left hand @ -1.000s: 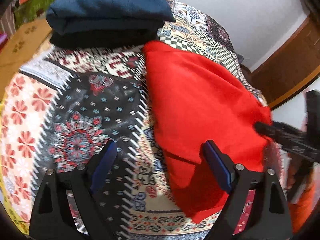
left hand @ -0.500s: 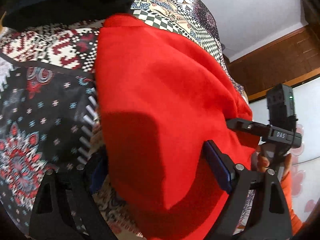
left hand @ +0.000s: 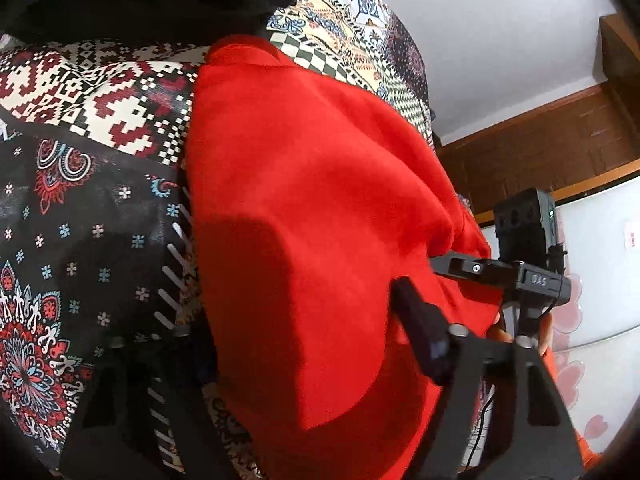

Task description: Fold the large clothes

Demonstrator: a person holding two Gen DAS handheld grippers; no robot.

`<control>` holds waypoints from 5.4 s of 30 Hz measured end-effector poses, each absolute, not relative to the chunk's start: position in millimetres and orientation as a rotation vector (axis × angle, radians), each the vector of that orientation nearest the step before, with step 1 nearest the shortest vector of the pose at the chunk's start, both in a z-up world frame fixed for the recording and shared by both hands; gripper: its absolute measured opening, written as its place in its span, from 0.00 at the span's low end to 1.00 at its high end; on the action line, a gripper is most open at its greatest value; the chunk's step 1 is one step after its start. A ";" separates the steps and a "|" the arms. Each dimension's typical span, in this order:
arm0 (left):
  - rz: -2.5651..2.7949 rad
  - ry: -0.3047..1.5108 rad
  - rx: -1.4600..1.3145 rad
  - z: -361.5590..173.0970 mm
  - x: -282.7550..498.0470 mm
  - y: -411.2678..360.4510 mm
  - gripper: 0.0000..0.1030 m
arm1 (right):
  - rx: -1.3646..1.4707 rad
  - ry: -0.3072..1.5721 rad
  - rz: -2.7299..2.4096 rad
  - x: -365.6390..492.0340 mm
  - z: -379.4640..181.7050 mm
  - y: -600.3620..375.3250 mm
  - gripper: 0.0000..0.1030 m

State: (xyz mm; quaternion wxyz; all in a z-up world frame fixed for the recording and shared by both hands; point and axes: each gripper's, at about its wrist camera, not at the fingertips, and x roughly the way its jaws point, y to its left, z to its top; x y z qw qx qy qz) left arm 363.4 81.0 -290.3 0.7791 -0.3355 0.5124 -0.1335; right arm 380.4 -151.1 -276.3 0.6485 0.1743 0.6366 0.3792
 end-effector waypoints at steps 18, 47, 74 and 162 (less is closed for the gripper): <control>-0.378 0.858 -0.442 -123.5 342.5 83.5 0.35 | 0.307 1.111 0.911 331.5 -117.5 -132.4 0.29; -0.066 0.941 -0.404 -129.1 525.5 316.2 0.40 | 0.191 1.032 0.822 484.6 -125.0 85.3 0.30; 0.073 0.868 -0.115 -147.9 423.0 283.9 0.88 | -0.223 0.887 0.645 433.9 -123.4 89.6 0.71; 0.258 0.034 -0.018 35.6 72.5 103.3 0.93 | -0.010 0.062 0.632 105.9 47.4 -60.0 0.75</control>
